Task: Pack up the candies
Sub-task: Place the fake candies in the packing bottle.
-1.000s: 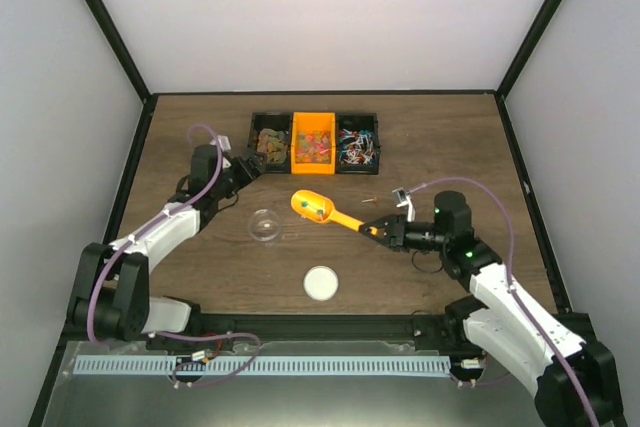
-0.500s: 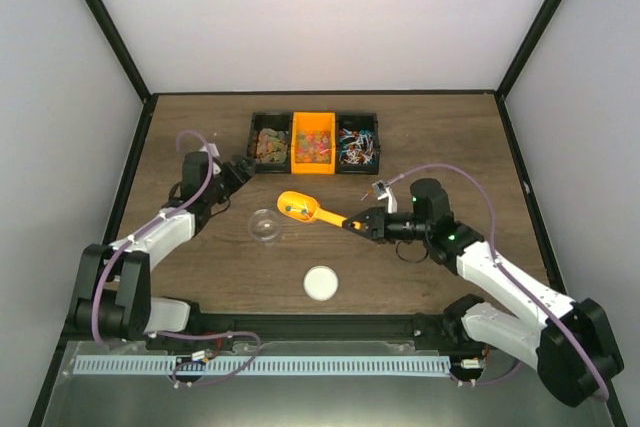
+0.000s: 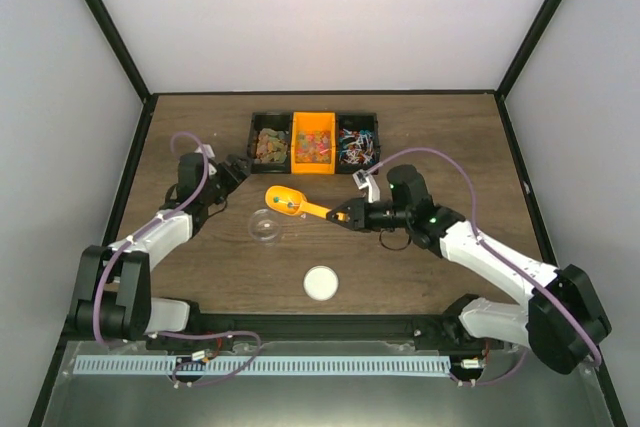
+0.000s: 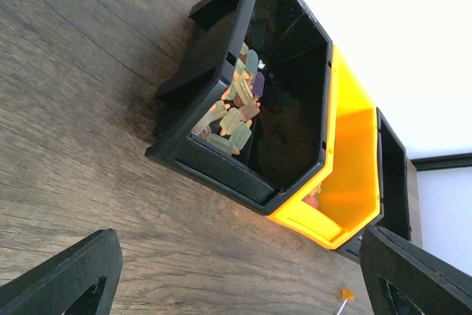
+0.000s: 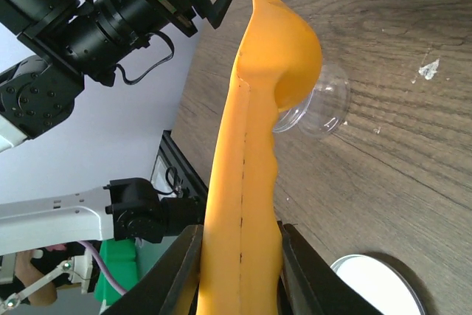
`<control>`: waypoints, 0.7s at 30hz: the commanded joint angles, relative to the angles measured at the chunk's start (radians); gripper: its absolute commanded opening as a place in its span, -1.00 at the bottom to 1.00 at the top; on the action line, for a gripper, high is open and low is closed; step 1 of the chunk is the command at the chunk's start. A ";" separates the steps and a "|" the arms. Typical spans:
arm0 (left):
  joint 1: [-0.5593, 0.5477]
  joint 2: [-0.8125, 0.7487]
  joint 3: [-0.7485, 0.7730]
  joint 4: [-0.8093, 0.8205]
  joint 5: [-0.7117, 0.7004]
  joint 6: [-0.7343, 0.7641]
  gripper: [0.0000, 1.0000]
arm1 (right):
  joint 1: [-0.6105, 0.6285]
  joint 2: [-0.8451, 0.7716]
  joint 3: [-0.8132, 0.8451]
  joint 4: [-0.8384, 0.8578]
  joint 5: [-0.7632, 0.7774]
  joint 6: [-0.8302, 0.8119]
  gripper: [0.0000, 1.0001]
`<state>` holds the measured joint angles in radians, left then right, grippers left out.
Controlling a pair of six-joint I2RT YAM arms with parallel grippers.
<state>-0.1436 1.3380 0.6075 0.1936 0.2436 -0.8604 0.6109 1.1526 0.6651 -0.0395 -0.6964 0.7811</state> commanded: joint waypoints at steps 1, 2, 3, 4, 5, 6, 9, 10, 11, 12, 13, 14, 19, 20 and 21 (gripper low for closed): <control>0.009 -0.016 -0.004 0.025 0.017 -0.001 0.81 | 0.033 0.016 0.060 -0.027 0.042 -0.043 -0.96; 0.009 -0.016 -0.004 0.025 0.018 -0.002 0.81 | 0.037 0.019 0.062 -0.030 0.047 -0.048 -0.96; 0.009 -0.017 -0.004 0.025 0.020 -0.003 0.81 | 0.042 0.021 0.062 -0.031 0.056 -0.052 -0.96; 0.009 -0.017 -0.003 0.026 0.022 -0.003 0.81 | 0.046 0.024 0.063 -0.034 0.061 -0.056 -0.95; 0.009 -0.017 -0.004 0.026 0.022 -0.001 0.81 | 0.048 0.028 0.064 -0.036 0.063 -0.059 -0.96; 0.009 -0.017 -0.004 0.025 0.021 -0.001 0.81 | 0.052 0.033 0.067 -0.040 0.067 -0.064 -0.96; 0.010 -0.016 -0.003 0.026 0.022 -0.001 0.81 | 0.071 0.048 0.083 -0.069 0.095 -0.084 -0.96; 0.010 -0.016 -0.003 0.026 0.024 0.000 0.81 | 0.078 0.052 0.088 -0.073 0.096 -0.092 -0.96; 0.010 -0.016 -0.004 0.025 0.025 0.000 0.80 | 0.080 0.057 0.092 -0.075 0.092 -0.097 -0.96; 0.012 -0.017 -0.005 0.025 0.023 0.000 0.81 | 0.083 0.061 0.095 -0.081 0.091 -0.104 -0.95; 0.012 -0.017 -0.004 0.026 0.023 0.001 0.81 | 0.087 0.063 0.102 -0.091 0.096 -0.111 -0.95; 0.012 -0.016 -0.004 0.026 0.022 0.003 0.81 | 0.090 0.065 0.112 -0.106 0.111 -0.121 -0.95; 0.015 -0.012 -0.002 0.027 0.028 0.002 0.81 | 0.102 0.071 0.151 -0.163 0.139 -0.164 -0.95; 0.014 -0.011 -0.002 0.027 0.027 0.002 0.81 | 0.104 0.074 0.154 -0.173 0.144 -0.172 -0.95; 0.015 -0.010 -0.002 0.026 0.028 0.003 0.81 | 0.106 0.076 0.157 -0.183 0.148 -0.178 -0.95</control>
<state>-0.1360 1.3376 0.6075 0.1940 0.2577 -0.8604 0.7013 1.2205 0.7685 -0.1761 -0.5766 0.6575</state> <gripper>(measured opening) 0.903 0.246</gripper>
